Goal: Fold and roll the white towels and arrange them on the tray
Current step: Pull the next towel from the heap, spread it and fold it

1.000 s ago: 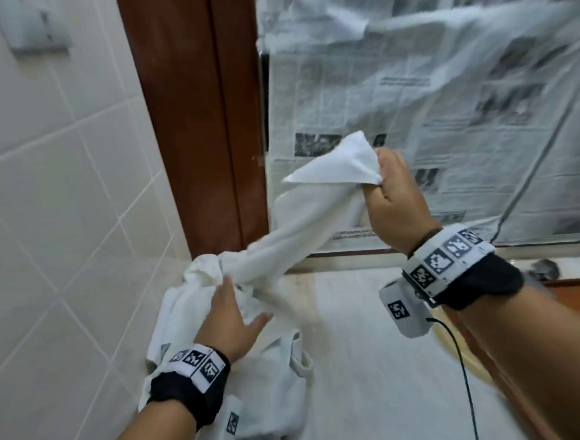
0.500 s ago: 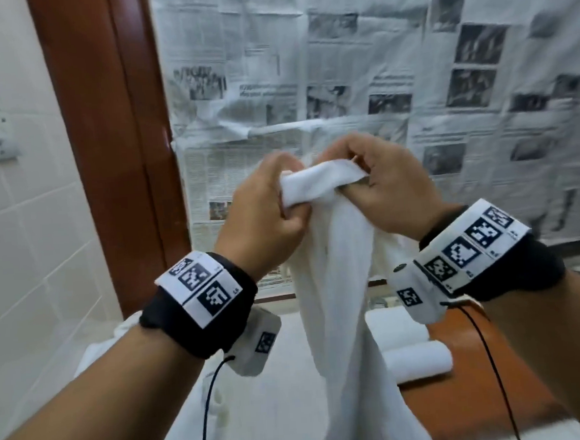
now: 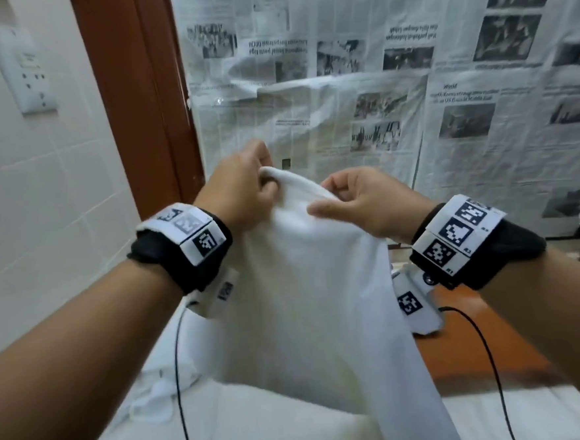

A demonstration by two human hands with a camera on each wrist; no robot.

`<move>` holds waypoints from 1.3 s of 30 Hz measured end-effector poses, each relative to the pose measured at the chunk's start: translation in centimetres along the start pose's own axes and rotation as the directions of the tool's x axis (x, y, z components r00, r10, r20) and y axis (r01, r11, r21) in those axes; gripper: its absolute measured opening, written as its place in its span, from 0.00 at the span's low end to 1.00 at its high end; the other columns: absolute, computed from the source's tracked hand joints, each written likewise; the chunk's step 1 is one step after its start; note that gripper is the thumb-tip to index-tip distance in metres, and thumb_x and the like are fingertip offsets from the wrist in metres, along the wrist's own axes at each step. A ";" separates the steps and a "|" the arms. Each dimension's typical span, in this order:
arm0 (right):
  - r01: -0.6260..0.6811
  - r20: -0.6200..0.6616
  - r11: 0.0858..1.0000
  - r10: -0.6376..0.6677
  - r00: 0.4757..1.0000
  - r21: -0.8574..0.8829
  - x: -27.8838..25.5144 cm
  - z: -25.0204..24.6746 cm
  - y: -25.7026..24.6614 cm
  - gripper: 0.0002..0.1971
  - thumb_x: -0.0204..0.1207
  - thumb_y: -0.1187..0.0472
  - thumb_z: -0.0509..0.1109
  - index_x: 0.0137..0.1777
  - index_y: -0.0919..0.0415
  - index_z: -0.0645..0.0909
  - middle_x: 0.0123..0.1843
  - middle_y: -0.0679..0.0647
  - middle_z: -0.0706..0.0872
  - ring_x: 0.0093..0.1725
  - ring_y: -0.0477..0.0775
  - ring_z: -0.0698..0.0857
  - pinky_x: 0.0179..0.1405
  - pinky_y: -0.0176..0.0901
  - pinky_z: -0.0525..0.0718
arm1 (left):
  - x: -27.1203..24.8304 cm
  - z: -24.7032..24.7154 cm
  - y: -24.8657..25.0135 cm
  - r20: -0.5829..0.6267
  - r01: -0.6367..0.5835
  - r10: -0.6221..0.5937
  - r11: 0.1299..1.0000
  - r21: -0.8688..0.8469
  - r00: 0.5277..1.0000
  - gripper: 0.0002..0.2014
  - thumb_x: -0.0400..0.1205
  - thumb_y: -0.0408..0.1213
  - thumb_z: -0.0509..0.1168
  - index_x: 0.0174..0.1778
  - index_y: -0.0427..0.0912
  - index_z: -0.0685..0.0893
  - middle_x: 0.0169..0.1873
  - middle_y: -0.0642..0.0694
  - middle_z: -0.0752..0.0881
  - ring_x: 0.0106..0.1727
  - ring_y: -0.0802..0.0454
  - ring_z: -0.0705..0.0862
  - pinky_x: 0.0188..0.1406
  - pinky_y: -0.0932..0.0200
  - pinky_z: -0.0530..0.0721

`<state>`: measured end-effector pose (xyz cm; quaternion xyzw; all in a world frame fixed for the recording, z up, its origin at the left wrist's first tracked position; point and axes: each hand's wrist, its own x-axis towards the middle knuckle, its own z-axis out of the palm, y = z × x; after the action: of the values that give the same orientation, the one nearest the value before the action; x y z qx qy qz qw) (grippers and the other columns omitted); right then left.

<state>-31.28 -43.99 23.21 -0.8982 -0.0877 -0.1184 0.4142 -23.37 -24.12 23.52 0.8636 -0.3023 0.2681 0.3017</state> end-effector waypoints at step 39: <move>-0.013 -0.101 0.850 -0.048 0.994 -0.527 1.9 3.7 0.4 0.12 0.82 0.67 0.61 0.40 0.53 0.81 0.33 0.51 0.82 0.30 0.49 0.77 0.25 0.30 0.69 | -5.9 -2.4 -10.5 0.362 0.168 -0.261 0.949 0.268 0.895 0.12 0.71 0.25 0.58 0.37 0.41 0.86 0.38 0.44 0.87 0.44 0.42 0.84 0.37 0.55 0.78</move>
<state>-28.81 -41.30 21.18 -0.9685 -0.0370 -0.1912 0.1555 -20.80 -13.66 17.55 0.9568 -0.2259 0.0875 0.1608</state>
